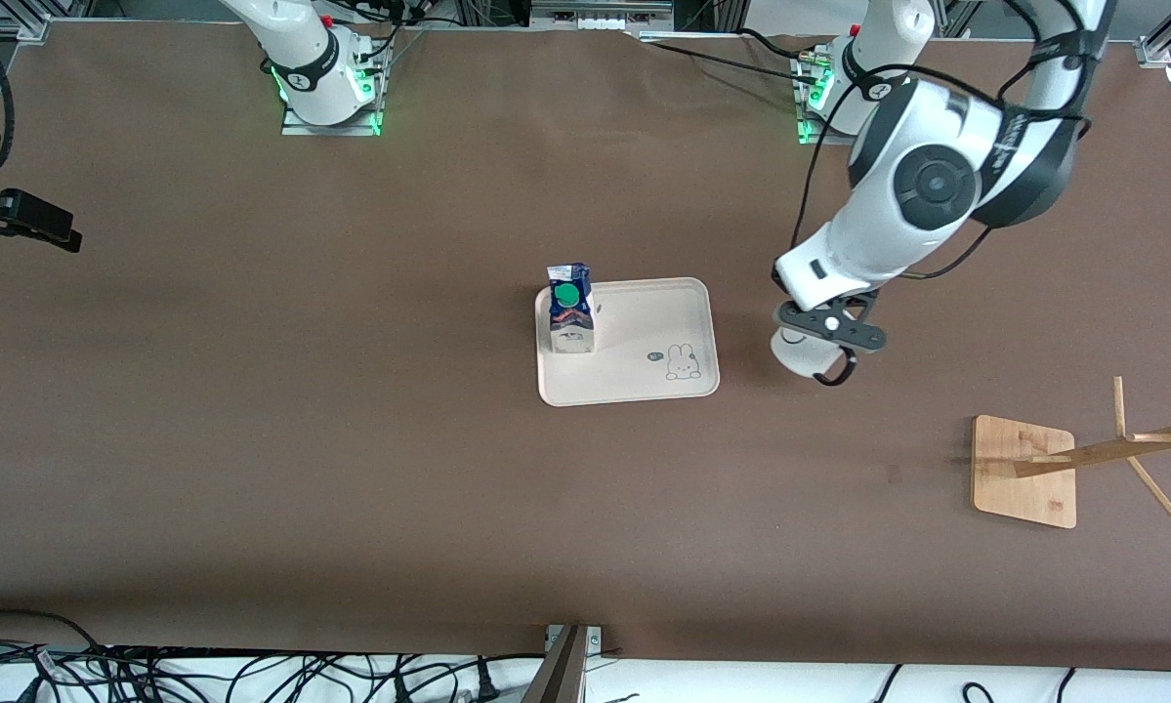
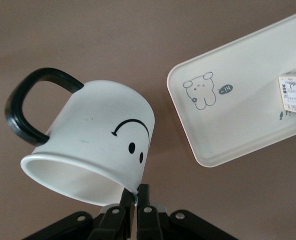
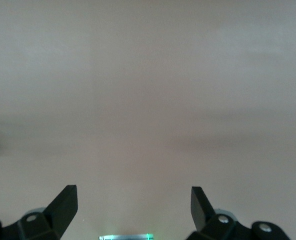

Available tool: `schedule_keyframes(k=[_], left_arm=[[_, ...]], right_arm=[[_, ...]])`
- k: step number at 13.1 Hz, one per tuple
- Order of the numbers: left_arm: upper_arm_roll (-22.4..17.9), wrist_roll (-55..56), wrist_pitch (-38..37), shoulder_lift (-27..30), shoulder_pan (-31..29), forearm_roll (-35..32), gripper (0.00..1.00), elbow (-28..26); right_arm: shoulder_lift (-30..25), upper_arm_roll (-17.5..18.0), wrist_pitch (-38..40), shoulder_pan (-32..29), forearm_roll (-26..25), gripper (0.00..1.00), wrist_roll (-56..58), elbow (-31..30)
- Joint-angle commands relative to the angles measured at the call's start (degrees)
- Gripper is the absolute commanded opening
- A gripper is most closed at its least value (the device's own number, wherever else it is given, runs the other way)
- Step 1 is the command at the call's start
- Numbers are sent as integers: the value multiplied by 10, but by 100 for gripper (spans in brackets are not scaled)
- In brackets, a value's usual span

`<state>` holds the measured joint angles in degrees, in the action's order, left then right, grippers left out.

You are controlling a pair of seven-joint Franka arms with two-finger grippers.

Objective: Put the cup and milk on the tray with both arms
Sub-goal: 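Carry the mug over the tray and lower it beside the carton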

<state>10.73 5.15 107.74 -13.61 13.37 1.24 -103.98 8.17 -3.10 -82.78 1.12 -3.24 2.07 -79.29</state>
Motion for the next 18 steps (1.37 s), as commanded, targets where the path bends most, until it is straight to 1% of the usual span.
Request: schedule_keyframes(k=[1,2,4,5,7,9,12,14,16,18], left_arm=[[-5,-7,-31,-55,39,11,0,47],[-5,-8,-31,-67,50,11,0,48],[-5,-7,-31,-91,74,10,0,54],[-5,-7,-30,-102,82,11,0,61],[-5,-1,-29,-120,104,11,0,73],[-5,9,-30,-133,120,11,0,76],[-5,35,-28,-153,135,10,0,76],[-5,37,-26,-160,137,11,0,77],[-5,37,-26,-166,139,11,0,84],[-4,37,-24,-177,140,12,0,86]], right_arm=[[-29,71,-25,-62,-12,100,7,-36],[-28,85,-23,-76,-12,100,7,-36],[-27,84,-19,-68,-13,100,7,-32],[-27,78,-19,-64,-13,100,8,-32],[-26,54,-20,-48,-12,100,10,-33],[-25,53,-25,-46,-14,100,10,-32],[-23,53,-25,-41,-14,100,5,-30],[-11,53,-19,-43,-14,100,5,-17],[-6,53,-23,-43,-25,100,3,-17],[-4,54,-20,-44,-21,100,0,-17]])
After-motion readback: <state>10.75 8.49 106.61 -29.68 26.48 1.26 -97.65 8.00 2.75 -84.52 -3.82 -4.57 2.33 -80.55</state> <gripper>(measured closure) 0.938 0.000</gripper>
